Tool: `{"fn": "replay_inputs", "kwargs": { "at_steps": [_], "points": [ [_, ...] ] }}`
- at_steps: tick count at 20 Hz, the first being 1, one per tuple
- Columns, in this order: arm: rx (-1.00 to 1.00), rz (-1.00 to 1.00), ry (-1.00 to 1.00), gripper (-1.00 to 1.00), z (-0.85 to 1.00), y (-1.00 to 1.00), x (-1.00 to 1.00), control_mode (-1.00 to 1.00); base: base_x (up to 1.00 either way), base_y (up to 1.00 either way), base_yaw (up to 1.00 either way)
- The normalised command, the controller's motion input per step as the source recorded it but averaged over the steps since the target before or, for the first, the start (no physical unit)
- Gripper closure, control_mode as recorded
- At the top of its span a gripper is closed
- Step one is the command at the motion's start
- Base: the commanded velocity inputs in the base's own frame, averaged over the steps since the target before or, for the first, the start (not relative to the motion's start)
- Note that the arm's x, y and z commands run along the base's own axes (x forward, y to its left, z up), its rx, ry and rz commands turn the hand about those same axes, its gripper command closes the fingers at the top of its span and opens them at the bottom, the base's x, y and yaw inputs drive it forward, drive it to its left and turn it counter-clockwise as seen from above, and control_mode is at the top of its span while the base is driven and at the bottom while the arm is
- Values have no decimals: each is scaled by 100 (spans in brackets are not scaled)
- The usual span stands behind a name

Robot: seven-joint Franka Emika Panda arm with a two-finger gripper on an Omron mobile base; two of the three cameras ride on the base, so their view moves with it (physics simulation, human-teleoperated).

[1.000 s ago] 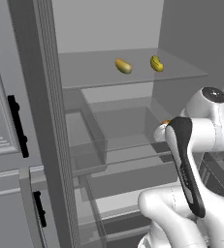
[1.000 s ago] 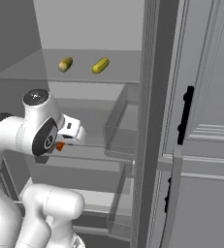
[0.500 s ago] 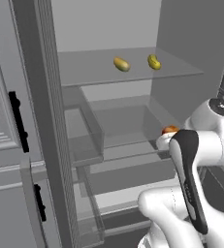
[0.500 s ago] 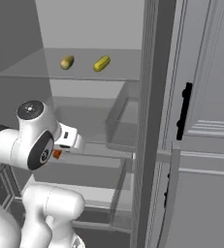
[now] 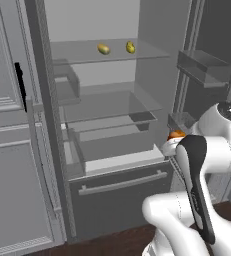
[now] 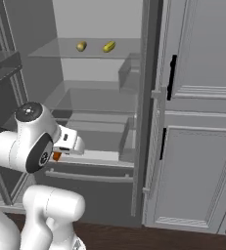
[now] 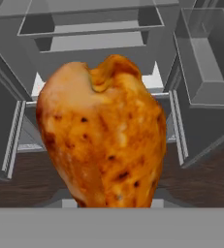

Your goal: Place one cucumber and one chicken drumstick in each tupperware on the nearby counter, to pack two identical lunches.

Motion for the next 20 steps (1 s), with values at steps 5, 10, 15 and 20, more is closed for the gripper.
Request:
{"fn": "replay_inputs", "kwargs": {
  "at_steps": [5,10,15,20],
  "points": [
    [0,0,0,100,0,0,0,100,-100,-35,-9],
    [0,0,0,100,0,0,0,100,-42,-18,-70],
    [0,0,0,100,0,0,0,100,-2,-9,-82],
    [0,0,0,100,0,0,0,100,17,-47,-74]
  ]
}}
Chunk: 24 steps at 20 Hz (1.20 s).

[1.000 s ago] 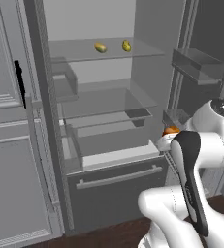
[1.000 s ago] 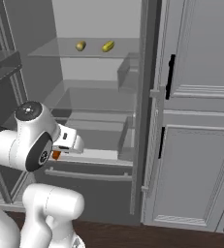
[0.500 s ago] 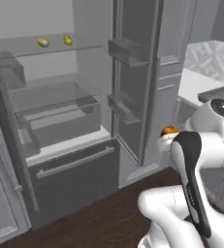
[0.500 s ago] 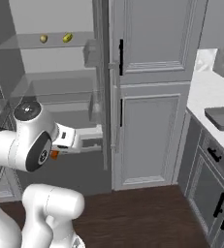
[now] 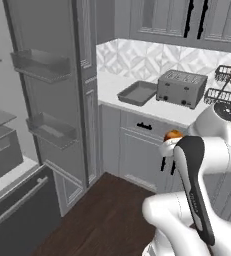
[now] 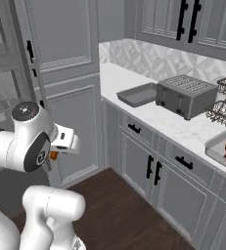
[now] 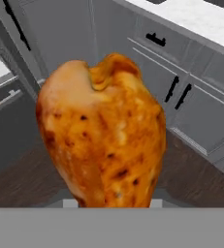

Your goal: Place one cucumber and one chicken drumstick in each tupperware on the nearby counter, to pack two identical lunches.

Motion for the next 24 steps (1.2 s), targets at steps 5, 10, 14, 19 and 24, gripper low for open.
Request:
{"fn": "replay_inputs", "kwargs": {
  "at_steps": [5,10,14,19,24],
  "points": [
    [0,0,0,100,0,0,0,100,86,-12,-32],
    [0,0,0,100,0,0,0,100,100,-3,16],
    [0,0,0,100,0,0,0,100,100,-5,42],
    [0,0,0,100,0,0,0,100,97,-22,25],
    [0,0,0,100,0,0,0,100,77,-19,-5]
  ]
}}
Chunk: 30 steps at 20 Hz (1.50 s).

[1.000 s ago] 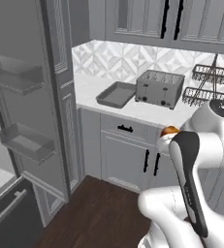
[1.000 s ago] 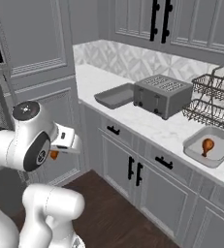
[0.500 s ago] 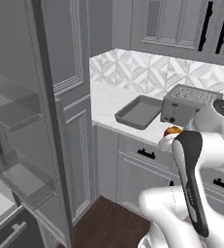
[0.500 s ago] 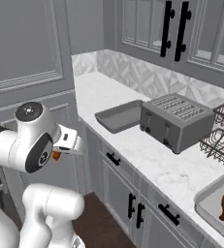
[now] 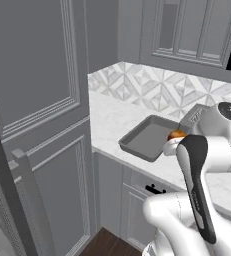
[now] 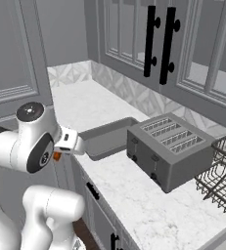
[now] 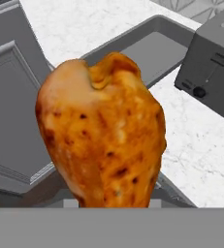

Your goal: Place one cucumber and one chicken drumstick in each tupperware on the nearby counter, to pack two identical lunches.

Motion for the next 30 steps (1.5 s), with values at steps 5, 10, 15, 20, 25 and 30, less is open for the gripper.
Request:
{"fn": "replay_inputs", "kwargs": {
  "at_steps": [5,10,15,20,25,30],
  "points": [
    [0,0,0,100,0,0,0,100,3,0,0],
    [0,0,10,100,0,14,73,-100,5,0,0],
    [-1,0,20,100,0,31,100,-100,0,0,0],
    [-24,0,53,100,0,19,100,-100,0,0,0],
    [-17,0,43,100,-32,1,94,-100,0,0,0],
    [3,0,-23,100,-92,-7,71,-100,0,0,0]
  ]
}}
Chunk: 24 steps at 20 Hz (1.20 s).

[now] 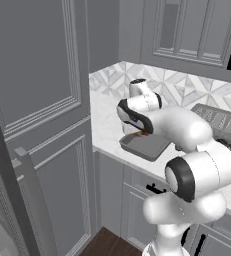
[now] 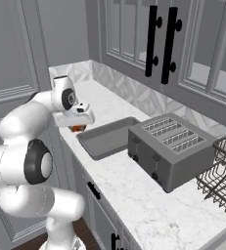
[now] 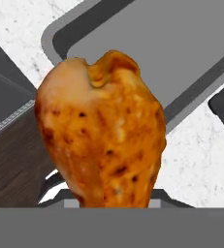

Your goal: Place one cucumber and one chicken drumstick in each tupperware on the nearby counter, to pack two identical lunches.

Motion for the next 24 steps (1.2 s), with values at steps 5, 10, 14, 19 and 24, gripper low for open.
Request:
{"fn": "replay_inputs", "kwargs": {
  "at_steps": [5,10,14,19,24],
  "points": [
    [14,-3,-19,100,-56,-38,95,-100,0,0,0],
    [8,-2,-16,100,-59,-23,72,-100,0,0,0],
    [0,-5,-2,100,-34,-1,63,-100,0,0,0],
    [2,-24,0,100,0,-16,36,-100,0,0,0],
    [9,-20,0,100,0,-56,3,-100,0,0,0]
  ]
}}
